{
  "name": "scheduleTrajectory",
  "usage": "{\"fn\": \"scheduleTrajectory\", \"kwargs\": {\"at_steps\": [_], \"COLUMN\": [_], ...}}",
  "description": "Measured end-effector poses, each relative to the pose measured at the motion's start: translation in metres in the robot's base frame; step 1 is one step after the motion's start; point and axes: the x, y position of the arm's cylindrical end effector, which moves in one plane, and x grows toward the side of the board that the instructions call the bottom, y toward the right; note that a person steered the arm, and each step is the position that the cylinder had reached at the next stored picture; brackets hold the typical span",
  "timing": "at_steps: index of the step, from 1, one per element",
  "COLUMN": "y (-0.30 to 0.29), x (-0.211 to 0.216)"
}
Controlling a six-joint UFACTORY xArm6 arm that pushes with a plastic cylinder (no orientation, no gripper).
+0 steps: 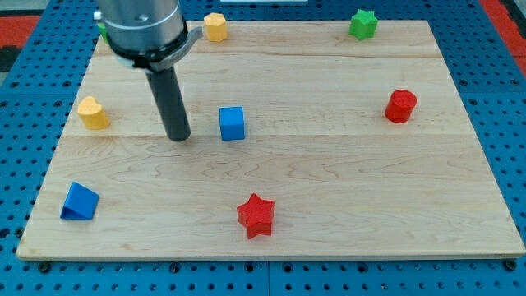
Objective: Slide the cube towards the bottom right
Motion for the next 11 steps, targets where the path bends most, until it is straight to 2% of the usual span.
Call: {"fn": "scheduleTrajectory", "kwargs": {"at_steps": [1, 2, 3, 4, 6, 9, 11], "y": [0.070, 0.134, 0.143, 0.171, 0.266, 0.263, 0.227], "x": [-0.009, -0.001, -0.024, -0.005, 0.084, 0.066, 0.064]}}
